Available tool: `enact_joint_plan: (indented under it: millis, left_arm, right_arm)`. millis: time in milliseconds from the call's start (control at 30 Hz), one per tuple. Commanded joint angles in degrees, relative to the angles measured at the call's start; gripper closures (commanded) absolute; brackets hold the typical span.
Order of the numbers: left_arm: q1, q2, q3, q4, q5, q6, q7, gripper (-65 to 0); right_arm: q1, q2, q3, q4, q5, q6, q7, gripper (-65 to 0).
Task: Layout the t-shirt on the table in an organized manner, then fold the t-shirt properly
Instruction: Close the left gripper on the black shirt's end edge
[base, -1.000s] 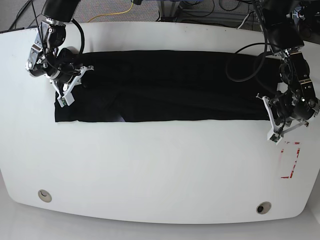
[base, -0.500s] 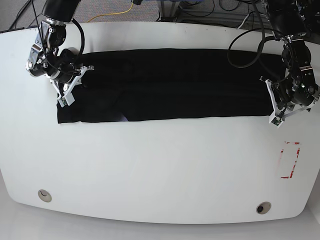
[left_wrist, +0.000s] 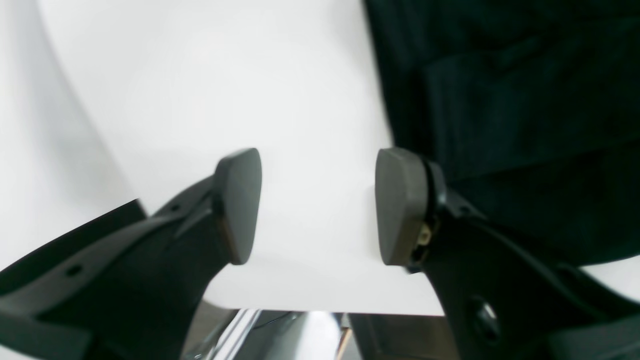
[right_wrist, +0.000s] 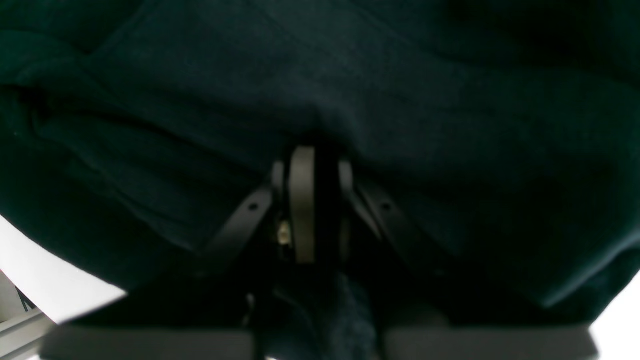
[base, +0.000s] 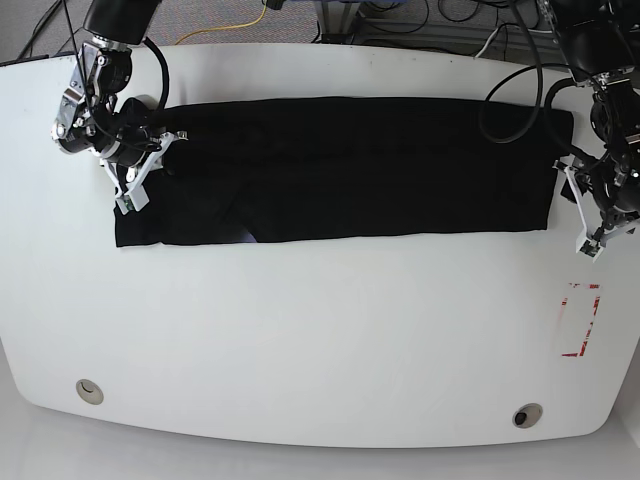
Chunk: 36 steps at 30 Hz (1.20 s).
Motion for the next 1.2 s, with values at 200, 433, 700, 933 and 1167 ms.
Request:
enact_joint_plan:
  millis: [200,433,700,933,1167]
  left_arm:
    - [-1.7,-3.4,-3.9,0.6,-1.3,-0.1,-0.1,-36.5]
    - [-1.5,-3.3,-8.3,-4.6,-12.0,-0.1,-0.1,-42.1]
    - [-0.9,-3.3,-10.7,-16.6,-23.5,-0.1,-1.7,-42.2]
    - [-0.9,-3.3,-10.3,-23.6,-25.1,-0.1,-4.8,-42.2]
    - [-0.8,-3.3,-7.2,-27.1,-25.1,-0.1,-7.1,-42.2]
  right_arm:
    - [0.6,0.8,0.3,0.7,0.3,0.1,0.5,-6.2]
    - [0.5,0.7,0.3,0.7,0.3,0.1,0.6,-6.2]
    - [0.4,0.7,0.3,0.6,0.3,0.1,0.8,-6.2]
    - [0.4,0.7,0.3,0.6,0.3,0.1,0.8,-6.2]
    - [0.4,0.8,0.3,0.6,0.3,0.1,0.8,-6.2]
